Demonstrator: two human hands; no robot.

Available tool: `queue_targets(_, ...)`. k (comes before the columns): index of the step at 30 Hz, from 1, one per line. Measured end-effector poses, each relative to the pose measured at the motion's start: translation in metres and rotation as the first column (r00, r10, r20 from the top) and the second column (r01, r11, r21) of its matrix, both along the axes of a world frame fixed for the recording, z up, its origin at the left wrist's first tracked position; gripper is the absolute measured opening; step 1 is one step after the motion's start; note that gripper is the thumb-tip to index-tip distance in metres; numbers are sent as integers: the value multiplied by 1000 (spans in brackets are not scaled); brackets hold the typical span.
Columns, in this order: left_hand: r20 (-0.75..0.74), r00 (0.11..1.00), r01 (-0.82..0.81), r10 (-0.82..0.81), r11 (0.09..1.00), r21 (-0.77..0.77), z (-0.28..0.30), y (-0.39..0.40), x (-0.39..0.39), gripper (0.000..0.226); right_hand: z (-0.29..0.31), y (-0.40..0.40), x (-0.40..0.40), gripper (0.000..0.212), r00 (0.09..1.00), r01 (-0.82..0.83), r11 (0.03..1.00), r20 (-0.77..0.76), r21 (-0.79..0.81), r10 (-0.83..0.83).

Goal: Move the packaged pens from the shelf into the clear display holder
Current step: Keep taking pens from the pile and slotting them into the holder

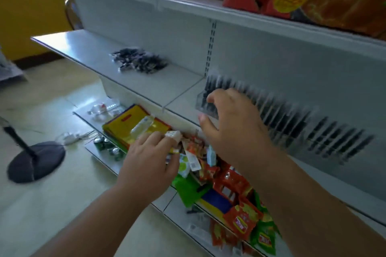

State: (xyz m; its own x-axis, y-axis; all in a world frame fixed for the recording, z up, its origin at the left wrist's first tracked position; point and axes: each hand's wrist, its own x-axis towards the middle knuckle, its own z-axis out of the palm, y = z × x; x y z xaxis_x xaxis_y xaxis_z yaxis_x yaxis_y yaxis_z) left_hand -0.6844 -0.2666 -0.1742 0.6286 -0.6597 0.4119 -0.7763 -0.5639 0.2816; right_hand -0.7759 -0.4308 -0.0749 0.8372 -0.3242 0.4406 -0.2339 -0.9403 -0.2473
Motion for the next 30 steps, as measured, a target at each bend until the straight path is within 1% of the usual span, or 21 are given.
queue_targets(2,19,1000,-25,25,1000,-4,1,30,26,29,1,27,26,39,1000,2,1000,-18,-9,-2)
queue_targets(4,42,999,-21,22,1000,-10,3,59,57,30,3,55,56,40,1000,12,1000,-3,-16,-12)
queue_targets(9,56,997,-55,53,998,35,11,129,136,37,2,129,134,37,1000,18,999,14,30,-19)
queue_targets(14,31,998,-63,62,997,39,20,173,197,36,10,166,199,37,999,45,998,15,44,-46)
queue_targets(18,18,1000,-25,24,998,57,18,170,242,41,13,167,240,35,997,72,997,6,37,-72)
queue_targets(23,-12,1000,2,-2,998,57,13,145,299,42,9,144,295,35,996,89,995,-8,34,-89)
queue_targets(26,-18,1000,-19,20,997,71,14,135,343,42,6,131,345,33,998,57,997,26,48,-58)
queue_targets(30,-25,997,-72,74,995,71,23,126,393,33,5,114,402,34,998,64,994,-24,88,-62)
